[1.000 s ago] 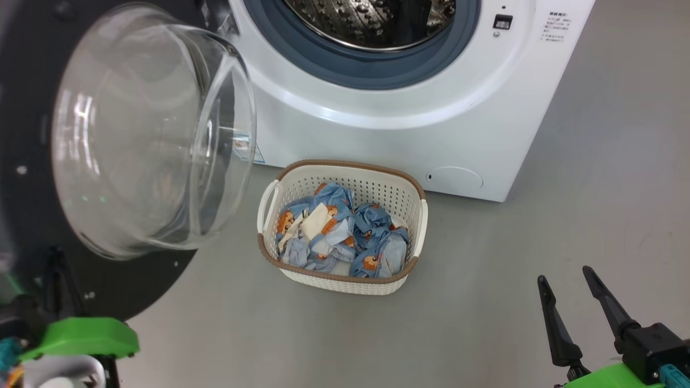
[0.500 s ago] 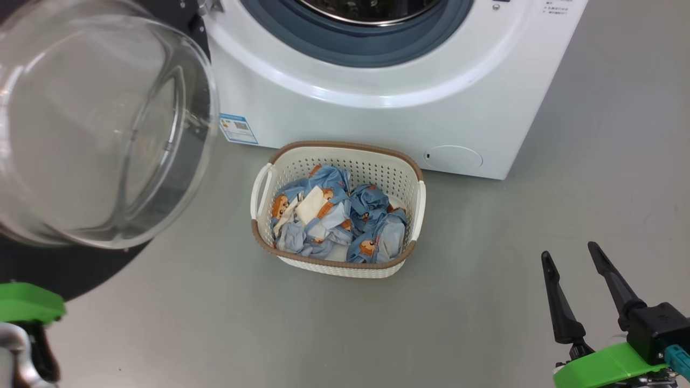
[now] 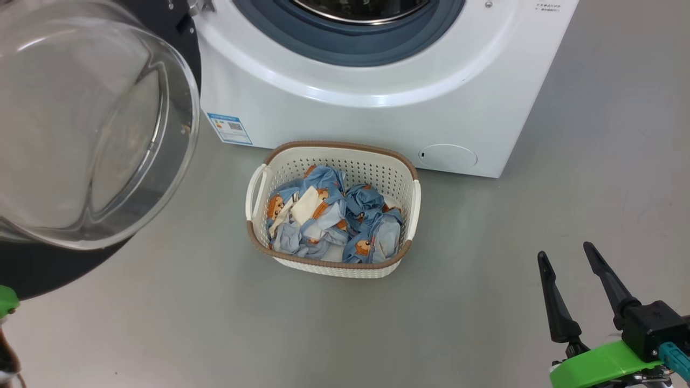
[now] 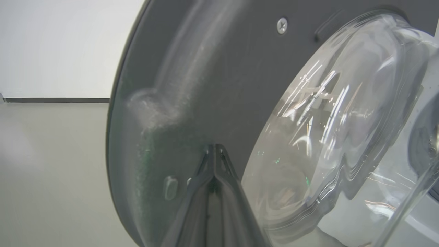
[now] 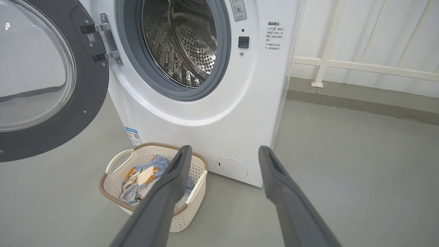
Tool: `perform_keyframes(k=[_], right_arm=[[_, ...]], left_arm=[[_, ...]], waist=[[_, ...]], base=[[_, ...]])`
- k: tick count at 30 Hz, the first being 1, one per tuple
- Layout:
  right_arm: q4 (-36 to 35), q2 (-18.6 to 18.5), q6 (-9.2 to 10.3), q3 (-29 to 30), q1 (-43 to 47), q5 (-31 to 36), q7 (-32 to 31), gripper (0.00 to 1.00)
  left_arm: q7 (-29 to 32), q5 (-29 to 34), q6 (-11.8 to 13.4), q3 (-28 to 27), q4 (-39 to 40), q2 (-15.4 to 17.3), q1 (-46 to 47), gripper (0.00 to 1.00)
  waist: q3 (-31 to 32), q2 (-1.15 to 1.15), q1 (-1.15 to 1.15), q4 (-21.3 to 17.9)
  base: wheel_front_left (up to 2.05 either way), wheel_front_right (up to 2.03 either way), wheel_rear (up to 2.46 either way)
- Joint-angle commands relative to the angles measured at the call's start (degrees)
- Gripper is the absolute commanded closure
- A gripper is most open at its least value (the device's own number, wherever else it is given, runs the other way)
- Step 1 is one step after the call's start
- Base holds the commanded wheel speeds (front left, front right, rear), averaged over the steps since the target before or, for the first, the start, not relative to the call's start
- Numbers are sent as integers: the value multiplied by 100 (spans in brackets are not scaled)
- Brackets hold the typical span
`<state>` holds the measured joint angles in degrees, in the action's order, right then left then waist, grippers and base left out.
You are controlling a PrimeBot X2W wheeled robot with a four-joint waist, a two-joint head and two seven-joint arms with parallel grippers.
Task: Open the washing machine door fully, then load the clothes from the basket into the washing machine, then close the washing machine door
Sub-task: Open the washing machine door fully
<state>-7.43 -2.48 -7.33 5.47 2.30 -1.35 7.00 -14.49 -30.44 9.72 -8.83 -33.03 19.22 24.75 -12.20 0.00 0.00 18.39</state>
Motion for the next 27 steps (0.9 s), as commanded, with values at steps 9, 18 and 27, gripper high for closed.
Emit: perform_keyframes(k=[9,18,27], right_arm=[[-33,-40,-16,-214,-39,-79,84,0],[120,-40,-16,-321,85,-144,149,0],[321,-40,-16,-515,196,-258,254,0]], left_arm=[[-51,574,-159,-646,569,-99,-391,100],[-51,1240,-246,-716,1883,-741,-1519,100],[-31,1687,-478,-8,2827,-1209,-2536,100]], waist=[[188,0,0,-19],[523,0,0,-100],[883,0,0,-253]], base=[[0,0,0],[0,0,0],[0,0,0]])
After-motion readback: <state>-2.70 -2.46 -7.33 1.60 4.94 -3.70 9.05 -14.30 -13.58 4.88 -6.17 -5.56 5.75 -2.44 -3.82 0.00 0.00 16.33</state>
